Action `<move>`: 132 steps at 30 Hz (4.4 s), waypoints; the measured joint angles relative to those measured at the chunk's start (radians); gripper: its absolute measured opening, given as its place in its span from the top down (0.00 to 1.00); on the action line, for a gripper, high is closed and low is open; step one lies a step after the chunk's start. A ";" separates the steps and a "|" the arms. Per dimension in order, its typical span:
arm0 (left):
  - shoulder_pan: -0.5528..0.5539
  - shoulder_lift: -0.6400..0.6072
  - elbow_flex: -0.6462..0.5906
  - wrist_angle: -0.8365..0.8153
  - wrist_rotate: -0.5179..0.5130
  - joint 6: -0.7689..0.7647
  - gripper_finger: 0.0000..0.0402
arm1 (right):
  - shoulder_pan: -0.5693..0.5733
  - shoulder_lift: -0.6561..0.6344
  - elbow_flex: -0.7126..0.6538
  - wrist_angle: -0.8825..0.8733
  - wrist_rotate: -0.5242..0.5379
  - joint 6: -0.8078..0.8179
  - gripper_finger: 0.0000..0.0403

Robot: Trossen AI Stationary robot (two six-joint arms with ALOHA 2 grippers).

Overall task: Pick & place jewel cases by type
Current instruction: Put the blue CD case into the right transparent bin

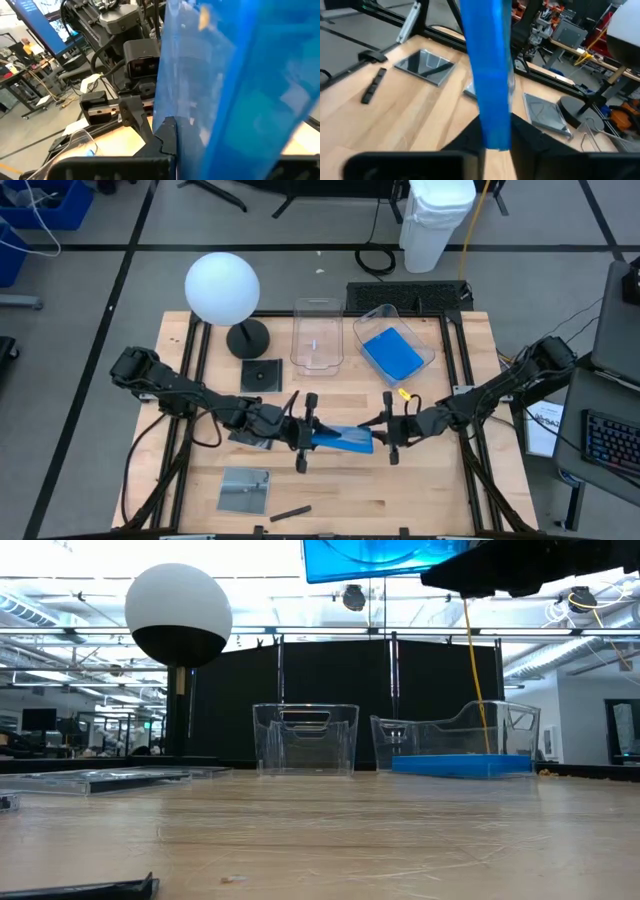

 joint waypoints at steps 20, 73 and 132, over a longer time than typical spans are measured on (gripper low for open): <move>0.000 -0.001 0.000 -0.029 -0.010 -0.022 0.97 | 0.024 -0.017 0.000 0.013 -0.024 -0.030 0.94; -0.033 -0.155 0.000 -0.141 -0.109 -0.114 0.86 | 0.012 -0.194 0.004 0.003 -0.027 -0.103 0.95; -0.027 -0.170 0.000 -0.365 -0.197 -0.283 0.81 | -1.183 -0.027 0.533 -1.414 -0.816 0.360 0.95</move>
